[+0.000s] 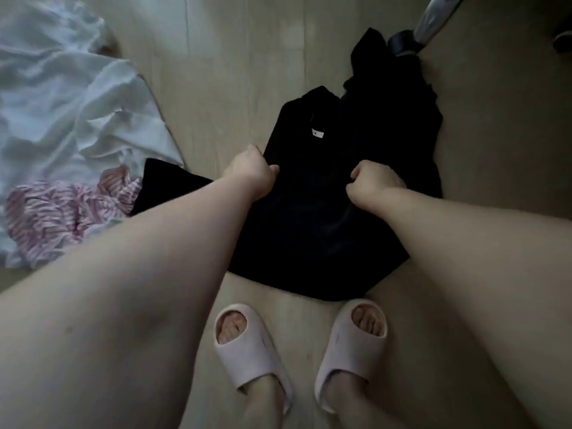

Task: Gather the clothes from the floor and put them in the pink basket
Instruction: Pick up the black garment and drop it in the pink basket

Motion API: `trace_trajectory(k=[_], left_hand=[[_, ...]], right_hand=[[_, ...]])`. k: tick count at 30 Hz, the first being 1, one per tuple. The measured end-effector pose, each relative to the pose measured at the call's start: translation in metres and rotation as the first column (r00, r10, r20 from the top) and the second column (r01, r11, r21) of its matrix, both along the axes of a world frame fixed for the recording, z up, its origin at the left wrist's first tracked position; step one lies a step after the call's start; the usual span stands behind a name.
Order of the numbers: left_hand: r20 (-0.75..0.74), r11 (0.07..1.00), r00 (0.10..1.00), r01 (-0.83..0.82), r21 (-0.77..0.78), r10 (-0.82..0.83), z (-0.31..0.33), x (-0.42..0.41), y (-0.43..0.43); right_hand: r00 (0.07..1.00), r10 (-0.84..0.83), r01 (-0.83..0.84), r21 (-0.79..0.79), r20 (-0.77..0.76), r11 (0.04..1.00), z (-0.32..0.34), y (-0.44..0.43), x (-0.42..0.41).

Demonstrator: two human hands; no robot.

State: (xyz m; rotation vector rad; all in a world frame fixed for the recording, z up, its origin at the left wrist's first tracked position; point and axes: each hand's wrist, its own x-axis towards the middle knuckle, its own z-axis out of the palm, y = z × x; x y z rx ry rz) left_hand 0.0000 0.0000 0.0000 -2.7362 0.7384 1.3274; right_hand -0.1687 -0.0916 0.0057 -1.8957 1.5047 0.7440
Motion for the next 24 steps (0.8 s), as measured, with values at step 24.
trace_trajectory(k=[24], left_hand=[[-0.748, 0.765, 0.504, -0.644, 0.009, 0.432, -0.03, -0.021, -0.019]], right_hand=[[0.994, -0.105, 0.104, 0.174, -0.003, 0.979, -0.048, 0.003, 0.003]])
